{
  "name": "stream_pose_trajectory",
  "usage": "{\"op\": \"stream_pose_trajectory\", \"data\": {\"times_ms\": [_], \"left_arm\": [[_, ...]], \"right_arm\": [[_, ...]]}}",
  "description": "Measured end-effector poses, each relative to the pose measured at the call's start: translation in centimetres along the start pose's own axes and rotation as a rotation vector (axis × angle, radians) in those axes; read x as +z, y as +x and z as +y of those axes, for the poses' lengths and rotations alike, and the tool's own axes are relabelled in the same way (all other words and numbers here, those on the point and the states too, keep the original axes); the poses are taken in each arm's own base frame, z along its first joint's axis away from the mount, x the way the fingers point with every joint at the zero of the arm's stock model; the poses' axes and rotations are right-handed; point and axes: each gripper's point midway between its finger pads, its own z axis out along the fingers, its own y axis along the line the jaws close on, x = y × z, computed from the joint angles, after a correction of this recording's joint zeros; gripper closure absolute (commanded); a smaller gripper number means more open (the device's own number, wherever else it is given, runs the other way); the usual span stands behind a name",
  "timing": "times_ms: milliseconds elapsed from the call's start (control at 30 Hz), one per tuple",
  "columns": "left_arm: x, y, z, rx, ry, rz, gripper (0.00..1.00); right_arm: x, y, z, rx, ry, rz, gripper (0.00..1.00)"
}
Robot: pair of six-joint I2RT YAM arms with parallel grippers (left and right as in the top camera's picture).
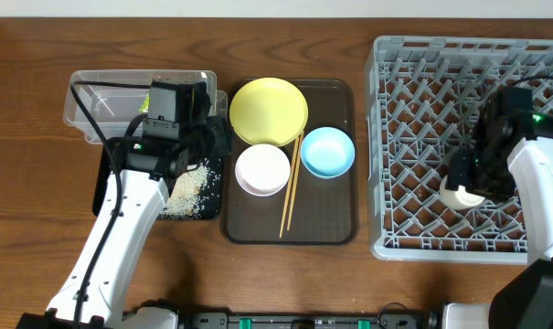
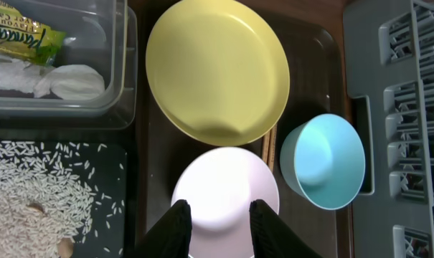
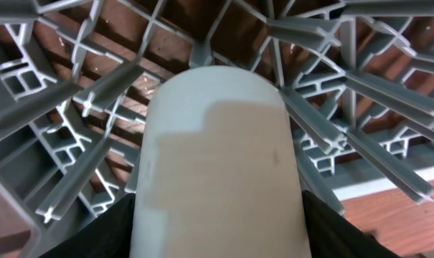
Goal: Sort waste into correct bins and load items into the dishwasher rack
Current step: 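Lower the white cup into the grey dish rack with the right gripper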
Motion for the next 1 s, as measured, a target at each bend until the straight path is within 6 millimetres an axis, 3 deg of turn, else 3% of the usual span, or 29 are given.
{"op": "stream_pose_trajectory", "data": {"times_ms": [133,200,267,367,433,600,733,1000], "left_arm": [[0.0,0.1,0.0,-0.001,-0.001,0.003,0.69],[0.0,0.1,0.0,-0.001,-0.001,0.003,0.69],[0.0,0.1,0.0,-0.001,-0.001,0.003,0.69],[0.0,0.1,0.0,-0.001,-0.001,0.003,0.69],[0.0,0.1,0.0,-0.001,-0.001,0.003,0.69],[0.0,0.1,0.0,-0.001,-0.001,0.003,0.69],[0.0,0.1,0.0,-0.001,-0.001,0.003,0.69],[0.0,0.1,0.0,-0.001,-0.001,0.003,0.69]], "right_arm": [[0.8,-0.4,0.1,0.001,-0.005,-0.019,0.56],[1.0,-0.5,0.2,0.001,-0.006,-0.023,0.63],[1.1,-0.5,0.2,0.001,-0.006,-0.024,0.81],[1.1,-0.5,0.2,0.001,-0.007,-0.026,0.88],[1.1,-0.7,0.2,0.002,-0.008,-0.035,0.99],[1.1,-0.6,0.3,0.001,-0.015,-0.03,0.99],[-0.3,-0.4,0.6,-0.001,-0.033,-0.015,0.99],[-2.9,-2.5,0.8,-0.001,-0.052,-0.095,0.99]]}}
